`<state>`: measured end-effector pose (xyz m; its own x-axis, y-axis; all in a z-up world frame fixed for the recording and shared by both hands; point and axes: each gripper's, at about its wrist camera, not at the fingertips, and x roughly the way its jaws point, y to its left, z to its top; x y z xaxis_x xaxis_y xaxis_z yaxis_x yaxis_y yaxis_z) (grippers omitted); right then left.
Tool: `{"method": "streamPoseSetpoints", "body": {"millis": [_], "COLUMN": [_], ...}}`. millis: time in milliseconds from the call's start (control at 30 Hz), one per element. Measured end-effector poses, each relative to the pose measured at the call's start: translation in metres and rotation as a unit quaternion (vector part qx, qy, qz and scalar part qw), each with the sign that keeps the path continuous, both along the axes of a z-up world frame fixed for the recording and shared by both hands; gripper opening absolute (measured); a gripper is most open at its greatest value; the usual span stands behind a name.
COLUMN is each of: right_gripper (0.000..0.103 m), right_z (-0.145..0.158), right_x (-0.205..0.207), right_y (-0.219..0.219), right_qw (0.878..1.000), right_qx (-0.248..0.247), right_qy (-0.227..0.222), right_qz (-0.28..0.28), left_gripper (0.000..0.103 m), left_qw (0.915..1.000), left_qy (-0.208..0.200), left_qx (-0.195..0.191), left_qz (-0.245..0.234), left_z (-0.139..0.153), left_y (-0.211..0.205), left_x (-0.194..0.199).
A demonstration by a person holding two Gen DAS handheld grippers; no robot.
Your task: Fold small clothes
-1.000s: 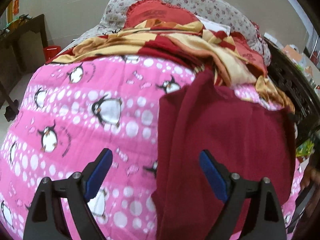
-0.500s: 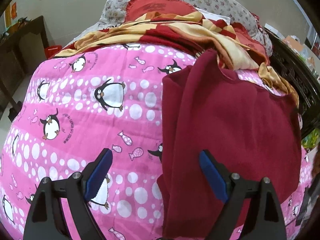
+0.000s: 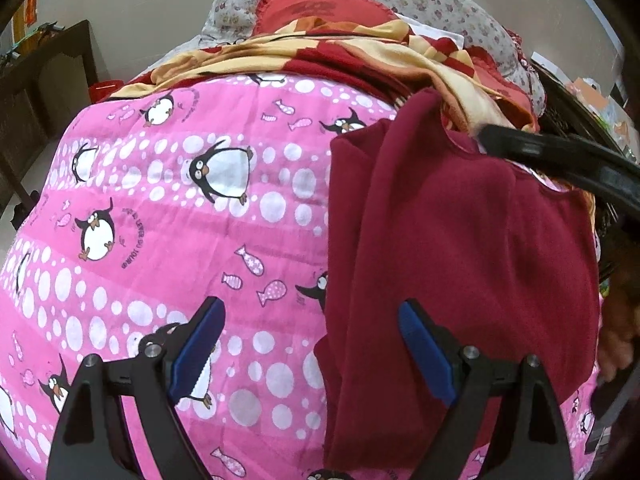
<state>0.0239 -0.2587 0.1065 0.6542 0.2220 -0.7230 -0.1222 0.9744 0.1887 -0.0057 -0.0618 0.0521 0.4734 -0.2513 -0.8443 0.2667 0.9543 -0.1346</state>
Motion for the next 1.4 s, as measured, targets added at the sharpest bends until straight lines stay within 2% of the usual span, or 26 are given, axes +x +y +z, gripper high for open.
{"method": "streamPoseSetpoints", "body": {"millis": [167,267,400,567,600,667,767,933,967,1033,1167,1267,1333,1367,1400], "right_gripper": [0.018,0.018,0.018,0.019,0.02,0.034,0.046,0.05,0.053,0.057,0.063,0.063,0.06,0.051,0.036], "right_z": [-0.033,-0.05,-0.054,-0.043,-0.04,-0.035,-0.03,-0.033,-0.034,-0.038,-0.046,-0.05,-0.05,-0.049,-0.047], "right_x": [0.038,0.061,0.076,0.066,0.06,0.055,0.05,0.051,0.051,0.053,0.057,0.06,0.06,0.059,0.058], "right_y": [0.024,0.032,0.027,0.016,0.012,0.008,0.013,0.043,0.049,0.065,0.078,0.083,0.082,0.08,0.075], "right_qw": [0.999,0.998,0.997,0.995,0.994,0.992,0.992,0.995,0.995,0.996,0.996,0.994,0.994,0.994,0.995], "right_qx": [0.004,0.004,0.032,0.062,0.08,0.097,0.099,0.053,0.041,-0.001,-0.048,-0.078,-0.082,-0.079,-0.075], "right_qy": [0.034,0.058,0.073,0.08,0.08,0.078,0.08,0.088,0.088,0.087,0.08,0.073,0.071,0.069,0.068], "right_qz": [0.008,0.002,-0.01,-0.01,-0.011,-0.014,-0.009,0.014,0.017,0.02,0.014,0.013,0.014,0.01,0.004], "left_gripper": [0.092,0.092,0.092,0.092,0.092,0.092,0.093,0.095,0.095,0.095,0.096,0.096,0.097,0.097,0.098], "left_qw": [0.9999,0.9998,0.9995,0.9991,0.9987,0.998,0.9972,0.9969,0.9968,0.9965,0.9964,0.9965,0.9967,0.9968,0.9968], "left_qy": [0.007,0.011,0.017,0.022,0.025,0.031,0.035,0.035,0.036,0.039,0.038,0.037,0.037,0.037,0.036], "left_qx": [-0.009,-0.016,-0.024,-0.036,-0.043,-0.055,-0.064,-0.068,-0.069,-0.071,-0.071,-0.069,-0.068,-0.068,-0.068], "left_qz": [0.001,0.006,0.01,0.008,0.009,0.01,0.014,0.018,0.019,0.022,0.026,0.026,0.025,0.024,0.023], "left_z": [-0.006,-0.009,-0.012,-0.014,-0.014,-0.015,-0.016,-0.018,-0.019,-0.02,-0.021,-0.022,-0.022,-0.022,-0.022], "left_y": [0.001,0.003,0.003,0.007,0.01,0.016,0.022,0.028,0.028,0.029,0.028,0.025,0.021,0.02,0.02], "left_x": [0.002,0.004,0.007,0.005,0.004,0.002,-0.003,-0.011,-0.012,-0.012,-0.015,-0.017,-0.016,-0.016,-0.013]}}
